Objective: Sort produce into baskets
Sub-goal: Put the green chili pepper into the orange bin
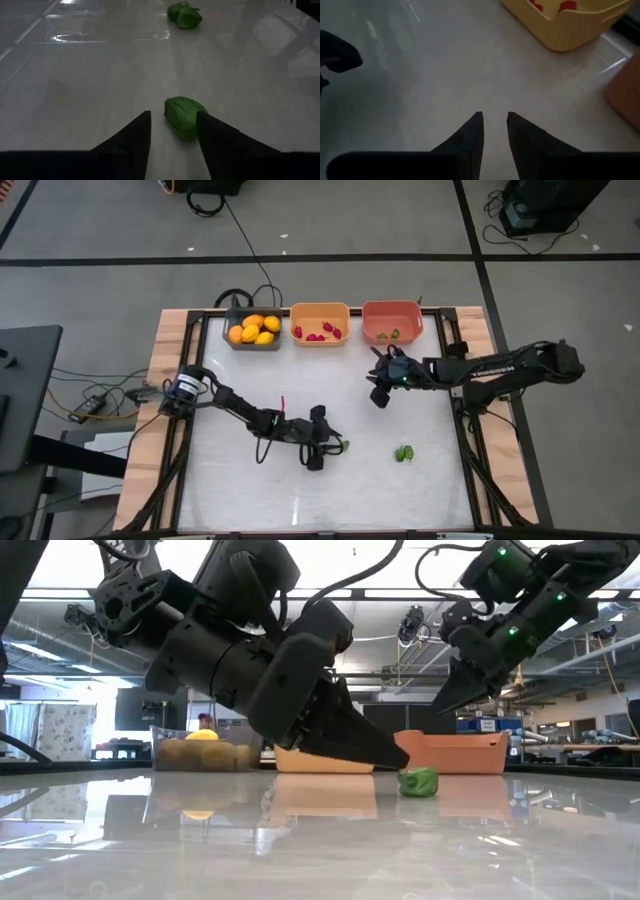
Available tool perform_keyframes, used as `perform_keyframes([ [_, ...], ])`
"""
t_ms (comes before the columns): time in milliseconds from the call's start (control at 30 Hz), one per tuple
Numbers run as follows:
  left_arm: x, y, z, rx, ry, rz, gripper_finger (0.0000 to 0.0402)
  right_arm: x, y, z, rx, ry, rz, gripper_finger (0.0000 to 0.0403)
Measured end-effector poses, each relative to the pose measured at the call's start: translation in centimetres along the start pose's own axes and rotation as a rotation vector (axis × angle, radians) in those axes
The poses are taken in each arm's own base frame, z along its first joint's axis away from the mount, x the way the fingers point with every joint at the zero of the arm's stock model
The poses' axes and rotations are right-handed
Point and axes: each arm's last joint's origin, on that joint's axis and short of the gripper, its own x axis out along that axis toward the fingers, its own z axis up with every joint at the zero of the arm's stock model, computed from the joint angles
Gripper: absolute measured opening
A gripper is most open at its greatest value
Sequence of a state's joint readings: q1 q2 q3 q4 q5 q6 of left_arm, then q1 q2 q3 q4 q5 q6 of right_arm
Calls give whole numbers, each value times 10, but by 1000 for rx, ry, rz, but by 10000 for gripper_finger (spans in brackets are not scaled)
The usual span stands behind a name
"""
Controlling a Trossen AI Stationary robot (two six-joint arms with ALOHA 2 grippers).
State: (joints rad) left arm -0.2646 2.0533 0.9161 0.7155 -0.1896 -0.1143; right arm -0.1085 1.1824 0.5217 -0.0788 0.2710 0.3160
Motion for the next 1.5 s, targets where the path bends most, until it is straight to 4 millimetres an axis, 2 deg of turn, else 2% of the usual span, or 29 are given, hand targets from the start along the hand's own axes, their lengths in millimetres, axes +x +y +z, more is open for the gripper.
perform_keyframes([
  [133,0,0,2,-32,-23,-4,145,-1,5,-1,8,0,20,99],
  [267,-1,-4,12,-84,-115,-50,154,-3,10,-3,2,0,39,99],
  [400,-1,-5,10,-97,-97,-57,204,-4,14,-2,-3,-13,55,99],
  [567,10,-5,-5,-106,-34,-28,284,-4,16,0,3,-42,71,99],
  [667,21,-6,-9,-140,-20,-9,308,-4,16,0,4,-47,76,99],
  [733,27,-7,-9,-132,8,3,309,-5,17,1,3,-50,81,99],
  [833,31,-8,-5,-87,49,21,287,-5,19,0,1,-53,88,99],
  [900,33,-8,-3,-55,71,40,255,-6,20,0,10,-55,93,99],
  [1000,34,-7,-2,-48,91,54,184,-7,24,-1,11,-51,113,99],
  [1100,33,-5,0,-50,98,60,105,-9,32,-5,21,-10,205,99],
  [1200,30,-4,5,-26,103,61,47,-8,45,-13,42,49,280,99],
  [1367,18,-3,26,59,64,133,39,-8,67,-22,87,32,317,104],
  [1500,7,-8,45,176,13,218,78,-15,88,-18,130,-66,448,124],
])
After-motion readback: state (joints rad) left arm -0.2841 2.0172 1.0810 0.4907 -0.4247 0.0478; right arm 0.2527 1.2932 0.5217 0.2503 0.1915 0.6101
